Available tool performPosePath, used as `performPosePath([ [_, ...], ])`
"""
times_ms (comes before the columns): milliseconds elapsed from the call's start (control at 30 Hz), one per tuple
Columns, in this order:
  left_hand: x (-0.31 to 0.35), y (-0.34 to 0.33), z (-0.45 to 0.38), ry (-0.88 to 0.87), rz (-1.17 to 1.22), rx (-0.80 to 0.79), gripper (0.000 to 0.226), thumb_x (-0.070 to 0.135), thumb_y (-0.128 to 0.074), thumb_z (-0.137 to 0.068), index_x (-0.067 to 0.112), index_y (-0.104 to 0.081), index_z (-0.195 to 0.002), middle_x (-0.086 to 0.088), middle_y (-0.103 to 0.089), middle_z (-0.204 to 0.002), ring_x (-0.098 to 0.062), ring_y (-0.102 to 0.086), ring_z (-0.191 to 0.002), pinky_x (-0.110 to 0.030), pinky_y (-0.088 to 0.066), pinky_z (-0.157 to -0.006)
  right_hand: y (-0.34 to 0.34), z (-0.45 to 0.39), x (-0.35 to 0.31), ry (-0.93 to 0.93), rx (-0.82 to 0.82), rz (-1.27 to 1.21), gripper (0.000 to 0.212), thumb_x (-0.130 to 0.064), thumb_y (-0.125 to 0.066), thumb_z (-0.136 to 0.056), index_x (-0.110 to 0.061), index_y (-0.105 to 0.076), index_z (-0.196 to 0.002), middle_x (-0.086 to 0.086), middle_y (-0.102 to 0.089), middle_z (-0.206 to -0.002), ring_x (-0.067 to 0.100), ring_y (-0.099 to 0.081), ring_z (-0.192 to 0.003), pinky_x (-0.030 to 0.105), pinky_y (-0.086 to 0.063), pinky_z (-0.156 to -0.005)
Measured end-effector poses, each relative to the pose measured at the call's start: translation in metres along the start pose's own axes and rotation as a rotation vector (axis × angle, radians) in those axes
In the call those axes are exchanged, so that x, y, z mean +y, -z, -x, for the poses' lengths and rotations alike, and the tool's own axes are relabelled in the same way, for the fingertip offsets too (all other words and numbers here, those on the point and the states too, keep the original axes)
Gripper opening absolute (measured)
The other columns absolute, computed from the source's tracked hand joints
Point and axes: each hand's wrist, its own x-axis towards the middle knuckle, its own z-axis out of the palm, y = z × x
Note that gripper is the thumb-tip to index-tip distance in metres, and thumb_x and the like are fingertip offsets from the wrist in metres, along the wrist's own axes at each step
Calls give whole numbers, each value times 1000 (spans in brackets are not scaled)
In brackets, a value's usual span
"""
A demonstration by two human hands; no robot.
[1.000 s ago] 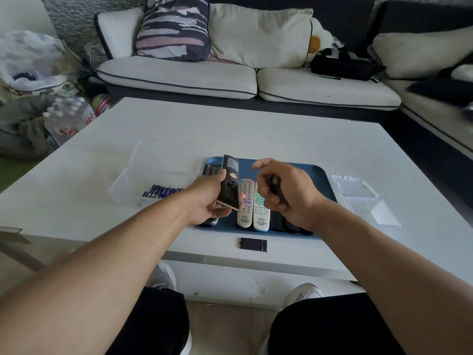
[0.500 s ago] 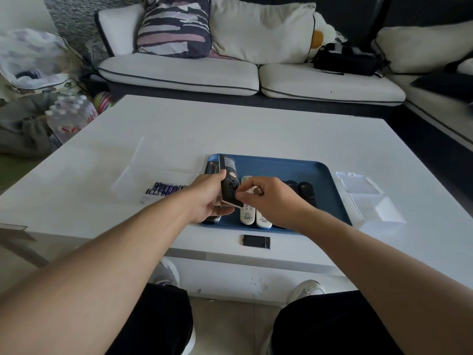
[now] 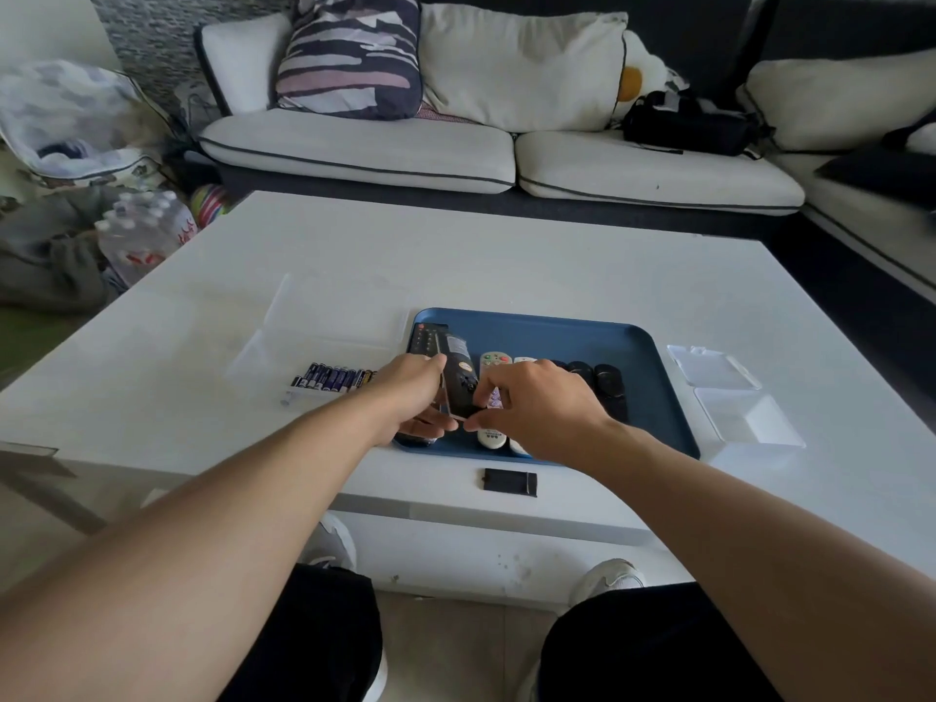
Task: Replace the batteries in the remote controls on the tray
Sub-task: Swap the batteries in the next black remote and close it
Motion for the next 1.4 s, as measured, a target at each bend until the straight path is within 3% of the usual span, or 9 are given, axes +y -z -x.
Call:
performPosePath([
  [133,-2,4,2,3,-65,20,31,35,-33,-109,23,-47,-135,-11,-66,-85,-23,-66,-61,-23,-49,-43,-8,-2,-1,7,-22,52,25,-60,-67,-85,-37,-61,-93,-8,-56,-88,18,-54,-84,31,-38,-69],
  [200,-4,5,3,31,-88,15,26,35,-33,-109,26,-45,-130,-11,-67,-82,-24,-65,-63,-24,-49,-45,-13,-4,-1,24,-40,85,26,-58,-67,-85,-35,-63,-96,-8,-55,-85,18,-53,-81,30,-37,-68],
  [367,-6,7,4,65,-208,11,29,35,-33,-109,16,-52,-121,-10,-69,-82,-21,-60,-66,-27,-47,-55,-24,-10,0,42,-81,129,26,-56,-68,-86,-35,-65,-99,-4,-65,-96,18,-57,-83,32,-42,-68],
  [700,-2,3,4,-5,-188,61,28,33,-35,-109,16,-55,-120,-8,-65,-83,-21,-54,-71,-26,-41,-56,-42,-20,1,74,-163,98,27,-53,-69,-86,-32,-67,-103,-4,-67,-101,18,-60,-90,31,-45,-70],
  [967,9,-16,-1,-118,-152,97,19,28,-38,-107,24,-56,-112,-4,-66,-80,-16,-54,-64,-25,-43,-55,9,-18,37,-212,-261,-580,28,-39,-80,-82,-18,-71,-98,-5,-57,-69,6,-51,-52,20,-42,-49],
  [1100,16,-37,-7,-210,-123,101,20,28,-42,-106,23,-59,-115,-4,-66,-81,-15,-55,-61,-24,-44,-50,34,-7,78,-448,-224,-962,34,-28,-82,-81,-6,-68,-103,1,-51,-69,11,-48,-58,22,-37,-46],
  [1200,22,-60,-14,-268,-97,92,22,30,-50,-103,19,-64,-116,-2,-67,-80,-13,-56,-59,-24,-43,-45,51,6,108,-587,-109,-1194,38,-32,-85,-78,-9,-64,-99,5,-51,-80,12,-50,-60,20,-39,-47],
  [1333,32,-92,-13,-347,-121,52,22,30,-56,-100,21,-65,-118,-2,-69,-83,-13,-59,-60,-23,-44,-45,69,29,148,-663,10,-1322,57,-53,-80,-76,-10,-60,-107,5,-53,-80,11,-52,-59,19,-39,-45],
  [1400,38,-111,-12,-387,-159,9,20,29,-59,-99,21,-66,-116,-1,-70,-84,-12,-59,-59,-21,-45,-42,72,37,170,-706,83,-1309,49,-46,-77,-83,-7,-60,-108,7,-55,-80,14,-53,-60,20,-41,-47],
])
